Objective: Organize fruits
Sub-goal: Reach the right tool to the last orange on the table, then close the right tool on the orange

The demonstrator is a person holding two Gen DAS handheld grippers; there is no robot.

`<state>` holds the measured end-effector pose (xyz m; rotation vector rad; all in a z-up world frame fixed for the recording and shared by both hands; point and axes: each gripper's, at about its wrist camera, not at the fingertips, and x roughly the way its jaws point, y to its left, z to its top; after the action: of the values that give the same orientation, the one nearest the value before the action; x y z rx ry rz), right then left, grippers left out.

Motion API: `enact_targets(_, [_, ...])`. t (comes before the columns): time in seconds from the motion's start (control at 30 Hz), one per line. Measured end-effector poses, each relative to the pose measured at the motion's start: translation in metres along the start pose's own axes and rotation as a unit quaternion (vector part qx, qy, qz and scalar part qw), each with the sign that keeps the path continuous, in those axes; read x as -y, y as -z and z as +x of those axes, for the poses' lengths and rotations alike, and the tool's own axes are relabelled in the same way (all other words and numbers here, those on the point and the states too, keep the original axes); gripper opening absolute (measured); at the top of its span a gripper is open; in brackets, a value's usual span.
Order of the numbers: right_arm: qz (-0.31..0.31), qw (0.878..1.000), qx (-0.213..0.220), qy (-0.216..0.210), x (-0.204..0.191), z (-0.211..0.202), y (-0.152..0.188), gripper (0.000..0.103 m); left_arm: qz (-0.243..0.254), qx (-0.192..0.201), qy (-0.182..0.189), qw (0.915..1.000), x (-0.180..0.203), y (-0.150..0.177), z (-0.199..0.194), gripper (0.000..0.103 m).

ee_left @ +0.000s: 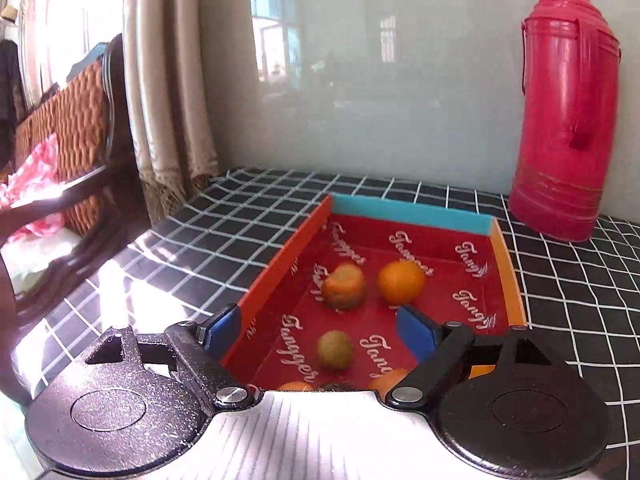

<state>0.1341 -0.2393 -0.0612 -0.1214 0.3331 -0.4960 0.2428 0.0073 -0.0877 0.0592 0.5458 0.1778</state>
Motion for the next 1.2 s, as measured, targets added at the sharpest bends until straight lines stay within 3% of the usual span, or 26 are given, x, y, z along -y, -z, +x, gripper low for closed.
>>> enact_targets(0.3, [0.019, 0.999, -0.027, -0.021, -0.005, 0.017, -0.002, 0.097, -0.022, 0.028, -0.01, 0.9993, -0.032, -0.003, -0.022, 0.091])
enact_targets(0.77, [0.081, 0.988, -0.122, -0.05, -0.003, 0.079, -0.004, 0.096, -0.08, 0.057, -0.098, 0.9904, -0.11, 0.027, -0.058, 0.103])
enact_targets(0.87, [0.119, 0.979, -0.153, -0.054, 0.004, 0.1, -0.001, 0.088, -0.093, 0.052, -0.105, 0.9888, -0.12, 0.03, -0.055, 0.103])
enact_targets(0.93, [0.136, 0.974, -0.171, -0.06, 0.005, 0.111, 0.002, 0.074, -0.098, 0.046, -0.109, 0.9882, -0.125, 0.033, -0.053, 0.103])
enact_targets(0.97, [0.137, 0.973, -0.176, -0.06, 0.003, 0.115, 0.003, 0.072, -0.1, 0.044, -0.111, 0.9878, -0.127, 0.034, -0.052, 0.103])
enact_targets(1.1, [0.125, 0.974, -0.184, -0.053, -0.006, 0.126, 0.005, 0.07, -0.104, 0.041, -0.118, 0.9867, -0.133, 0.036, -0.051, 0.103])
enact_targets(1.17, [0.118, 0.974, -0.187, -0.05, -0.009, 0.132, 0.006, 0.063, -0.105, 0.039, -0.121, 0.9863, -0.135, 0.037, -0.05, 0.103])
enact_targets(1.2, [0.118, 0.973, -0.192, -0.05, -0.009, 0.134, 0.007, 0.054, -0.106, 0.037, -0.123, 0.986, -0.137, 0.037, -0.049, 0.103])
